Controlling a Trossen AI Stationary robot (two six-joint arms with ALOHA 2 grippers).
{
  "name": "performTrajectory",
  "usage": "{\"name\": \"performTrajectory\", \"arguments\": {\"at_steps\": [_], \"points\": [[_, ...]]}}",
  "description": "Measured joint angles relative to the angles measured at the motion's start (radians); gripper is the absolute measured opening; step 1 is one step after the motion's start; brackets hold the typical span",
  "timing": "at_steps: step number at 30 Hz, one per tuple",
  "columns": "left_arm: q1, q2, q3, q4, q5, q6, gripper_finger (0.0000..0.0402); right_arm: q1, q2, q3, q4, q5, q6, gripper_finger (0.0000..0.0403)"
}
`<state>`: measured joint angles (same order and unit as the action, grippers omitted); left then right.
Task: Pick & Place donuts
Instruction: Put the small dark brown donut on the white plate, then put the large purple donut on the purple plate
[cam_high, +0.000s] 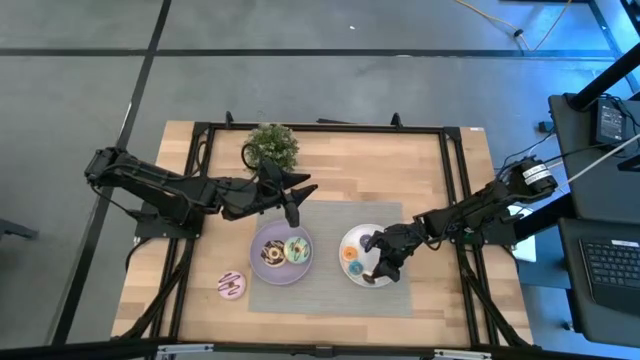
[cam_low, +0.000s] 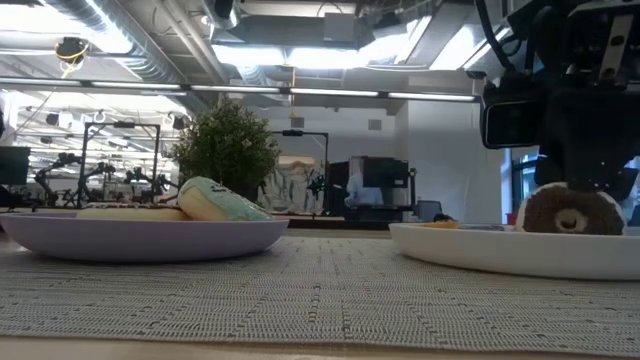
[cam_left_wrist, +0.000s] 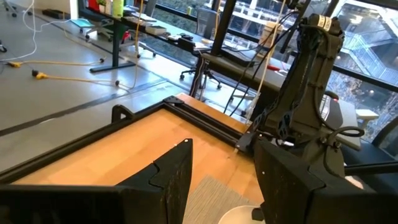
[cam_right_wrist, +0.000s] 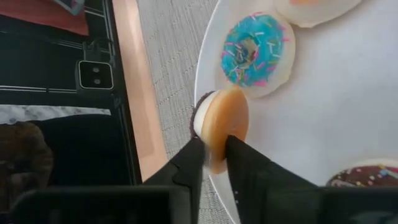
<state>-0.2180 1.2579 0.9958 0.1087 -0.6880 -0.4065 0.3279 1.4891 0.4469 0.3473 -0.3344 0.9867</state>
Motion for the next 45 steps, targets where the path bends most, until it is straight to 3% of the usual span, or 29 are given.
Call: {"name": "performTrajectory", "arguments": {"at_steps": [10, 34, 37, 45], "points": [[0.0, 0.0, 0.0, -0.008, 0.0, 0.0, 0.0164, -0.003, 0.0, 0.0, -0.035, 0.0, 0.007, 0.0136], [0.0, 0.0, 0.0, -0.066, 0.001, -0.028, 0.0164, -0.003, 0.0, 0.012, -0.1, 0.043, -0.025, 0.0132], [0.0, 0.0, 0.0, -0.066, 0.0, -0.029, 0.0164, -0.003, 0.0, 0.067, -0.186, 0.053, -0.076, 0.0132], [0.0, 0.0, 0.0, -0.066, 0.0, -0.029, 0.0164, -0.003, 0.0, 0.225, -0.654, 0.186, -0.19, 0.0132]]}}
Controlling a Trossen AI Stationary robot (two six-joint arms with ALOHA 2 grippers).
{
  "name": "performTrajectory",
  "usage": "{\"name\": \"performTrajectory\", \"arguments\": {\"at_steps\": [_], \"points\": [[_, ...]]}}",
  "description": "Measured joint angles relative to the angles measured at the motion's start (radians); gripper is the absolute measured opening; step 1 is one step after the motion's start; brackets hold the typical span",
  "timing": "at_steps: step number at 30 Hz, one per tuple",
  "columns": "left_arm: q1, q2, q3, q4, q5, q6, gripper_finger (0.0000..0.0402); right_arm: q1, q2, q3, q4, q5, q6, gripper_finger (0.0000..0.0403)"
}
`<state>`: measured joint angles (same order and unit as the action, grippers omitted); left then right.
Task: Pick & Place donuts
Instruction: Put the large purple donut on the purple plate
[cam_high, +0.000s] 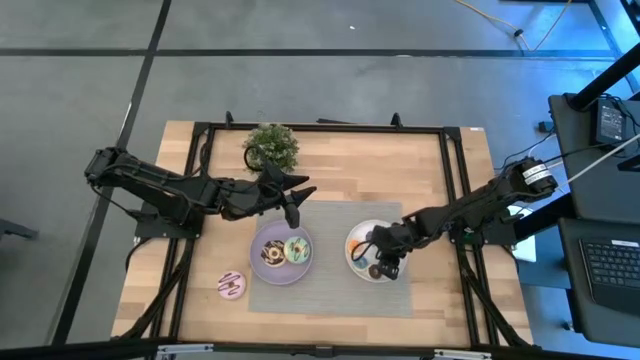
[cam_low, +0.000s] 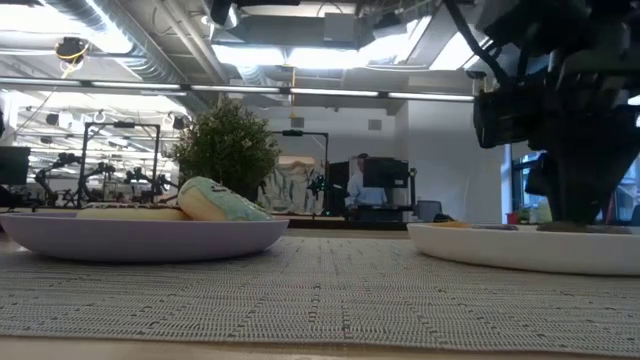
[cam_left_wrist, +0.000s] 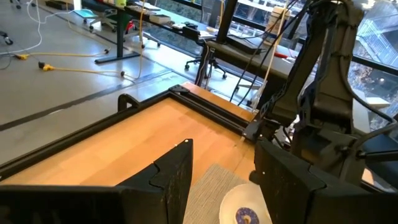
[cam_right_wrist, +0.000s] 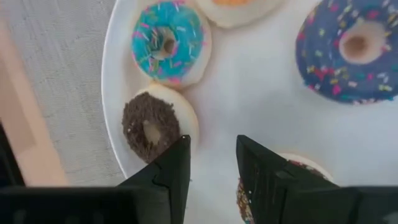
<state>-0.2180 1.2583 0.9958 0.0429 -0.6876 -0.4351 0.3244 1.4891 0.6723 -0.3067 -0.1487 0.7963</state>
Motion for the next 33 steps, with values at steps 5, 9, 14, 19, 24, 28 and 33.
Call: {"name": "performTrajectory", "arguments": {"at_steps": [5, 9, 14, 19, 24, 28, 33], "points": [[0.0, 0.0, 0.0, 0.0, 0.0, 0.0, 0.0164, 0.0, 0.0, 0.043, -0.066, 0.054, -0.024, 0.0132], [0.0, 0.0, 0.0, 0.0, 0.001, 0.001, 0.0164, 0.0, 0.0, 0.099, -0.111, 0.07, -0.066, 0.0132], [0.0, -0.005, 0.0, -0.024, 0.076, 0.023, 0.0164, 0.0, 0.0, 0.216, -0.315, 0.155, -0.113, 0.0132], [-0.016, -0.052, -0.001, -0.123, 0.268, 0.031, 0.0164, 0.0, 0.0, 0.311, -0.512, 0.295, -0.15, 0.0132], [-0.091, -0.089, 0.072, -0.491, 0.228, -0.114, 0.0158, 0.0, -0.022, 0.321, -0.547, 0.34, -0.151, 0.0132], [-0.17, -0.072, 0.184, -0.85, 0.215, -0.325, 0.0151, -0.002, -0.033, 0.321, -0.563, 0.34, -0.151, 0.0132], [-0.244, -0.051, 0.224, -1.097, 0.343, -0.703, 0.0145, -0.025, -0.034, 0.32, -0.561, 0.342, -0.171, 0.0132]]}}
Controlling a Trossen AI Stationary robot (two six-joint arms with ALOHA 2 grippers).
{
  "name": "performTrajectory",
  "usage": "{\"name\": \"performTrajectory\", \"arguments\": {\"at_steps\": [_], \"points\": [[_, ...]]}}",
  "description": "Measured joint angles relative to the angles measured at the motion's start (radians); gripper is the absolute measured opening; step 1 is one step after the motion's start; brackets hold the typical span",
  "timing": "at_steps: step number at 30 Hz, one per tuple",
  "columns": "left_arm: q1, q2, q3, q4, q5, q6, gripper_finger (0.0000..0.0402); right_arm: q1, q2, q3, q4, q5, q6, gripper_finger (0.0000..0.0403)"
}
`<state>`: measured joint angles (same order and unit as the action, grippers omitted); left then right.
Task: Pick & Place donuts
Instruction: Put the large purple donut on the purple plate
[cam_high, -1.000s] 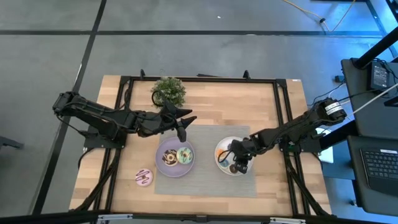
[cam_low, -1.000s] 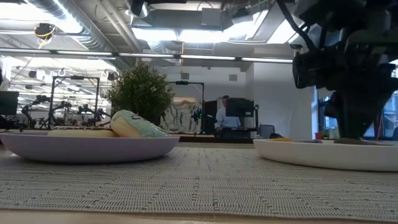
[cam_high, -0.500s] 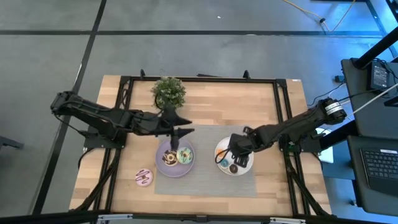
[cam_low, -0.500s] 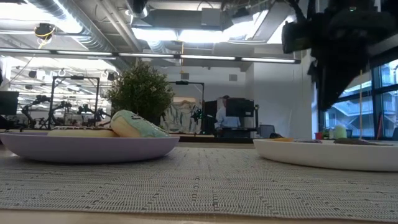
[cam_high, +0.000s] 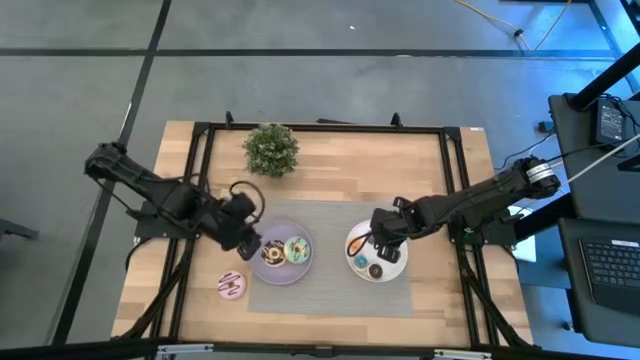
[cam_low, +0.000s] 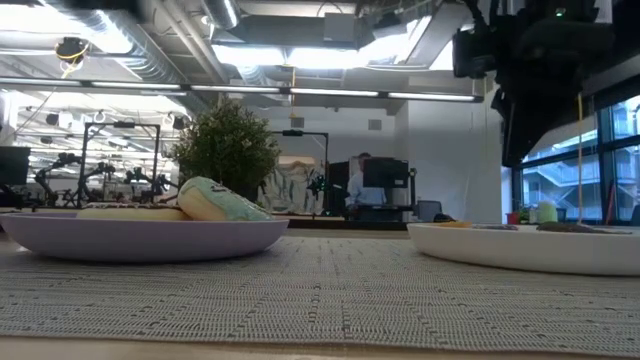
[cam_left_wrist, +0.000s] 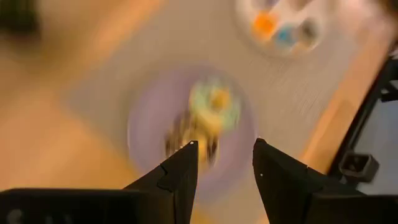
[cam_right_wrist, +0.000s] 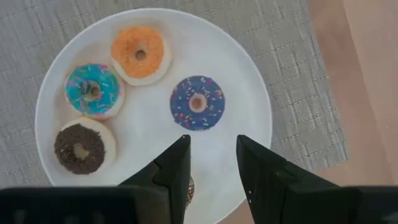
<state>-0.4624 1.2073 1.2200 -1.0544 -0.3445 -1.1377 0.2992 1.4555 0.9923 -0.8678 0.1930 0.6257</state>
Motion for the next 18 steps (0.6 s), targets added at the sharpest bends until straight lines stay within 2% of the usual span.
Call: {"name": "performTrajectory", "arguments": {"at_steps": [4, 7, 10, 18], "points": [[-0.063, 0.017, -0.043, -0.137, 0.16, -0.43, 0.0145, -0.028, 0.0, 0.0, 0.003, 0.001, -0.026, 0.0132], [-0.123, 0.041, -0.096, -0.166, 0.249, -0.643, 0.0145, -0.048, 0.0, 0.0, 0.015, 0.001, -0.055, 0.0132], [-0.177, 0.074, -0.151, -0.124, 0.3, -0.755, 0.0145, -0.065, 0.0, -0.001, 0.031, 0.0, -0.076, 0.0132], [-0.27, 0.172, -0.221, -0.009, 0.388, -0.894, 0.0145, -0.09, 0.0, -0.001, 0.104, -0.029, -0.115, 0.0132]]}}
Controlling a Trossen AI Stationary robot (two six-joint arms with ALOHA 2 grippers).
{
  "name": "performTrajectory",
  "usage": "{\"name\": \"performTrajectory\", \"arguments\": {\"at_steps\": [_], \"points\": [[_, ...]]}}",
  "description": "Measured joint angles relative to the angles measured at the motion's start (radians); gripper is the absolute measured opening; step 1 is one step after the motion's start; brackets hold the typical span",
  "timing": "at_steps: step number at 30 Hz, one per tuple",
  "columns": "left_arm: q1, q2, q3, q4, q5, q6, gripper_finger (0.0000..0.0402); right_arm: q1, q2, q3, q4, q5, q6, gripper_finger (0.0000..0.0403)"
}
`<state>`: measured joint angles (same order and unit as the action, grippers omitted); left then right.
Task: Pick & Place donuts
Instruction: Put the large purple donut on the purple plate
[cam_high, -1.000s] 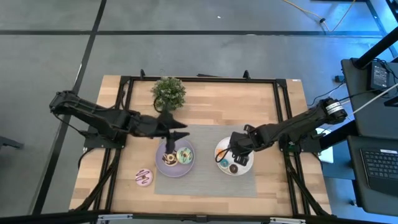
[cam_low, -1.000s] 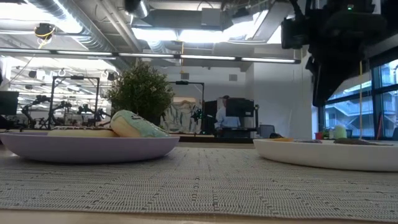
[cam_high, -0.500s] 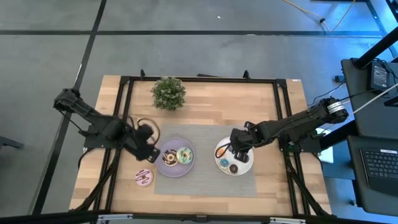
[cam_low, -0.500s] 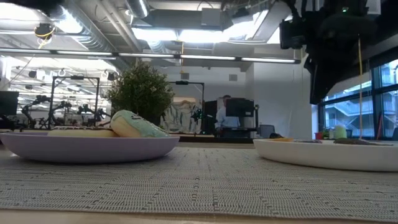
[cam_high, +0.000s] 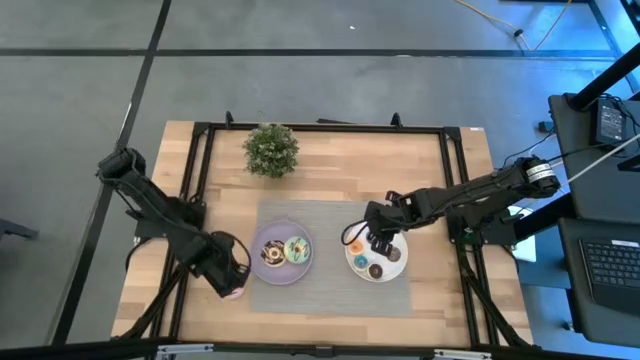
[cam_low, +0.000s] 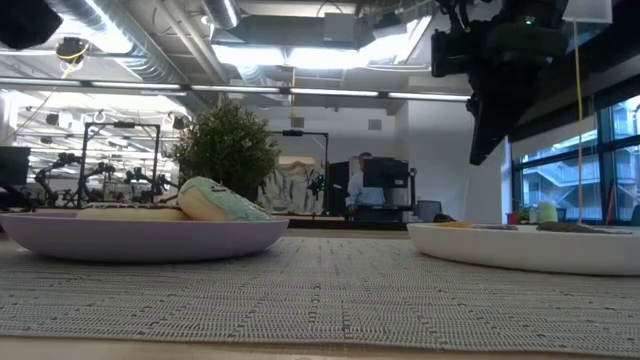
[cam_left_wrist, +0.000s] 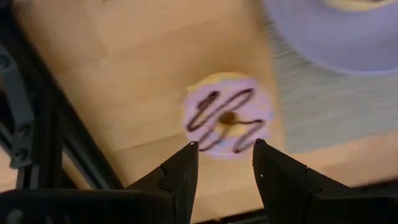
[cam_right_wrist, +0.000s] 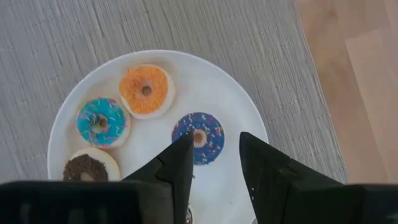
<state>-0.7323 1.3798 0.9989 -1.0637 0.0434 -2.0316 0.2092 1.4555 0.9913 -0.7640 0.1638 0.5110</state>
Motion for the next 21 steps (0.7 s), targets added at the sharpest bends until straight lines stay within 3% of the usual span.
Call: {"name": "performTrajectory", "arguments": {"at_steps": [8, 21], "points": [[-0.059, 0.071, -0.074, 0.117, 0.009, -0.105, 0.0143, -0.003, 0.0, 0.0, 0.015, -0.02, -0.001, 0.0132], [-0.073, 0.168, -0.163, 0.268, 0.047, -0.132, 0.0143, -0.003, 0.0, 0.0, 0.023, -0.035, 0.003, 0.0132]]}}
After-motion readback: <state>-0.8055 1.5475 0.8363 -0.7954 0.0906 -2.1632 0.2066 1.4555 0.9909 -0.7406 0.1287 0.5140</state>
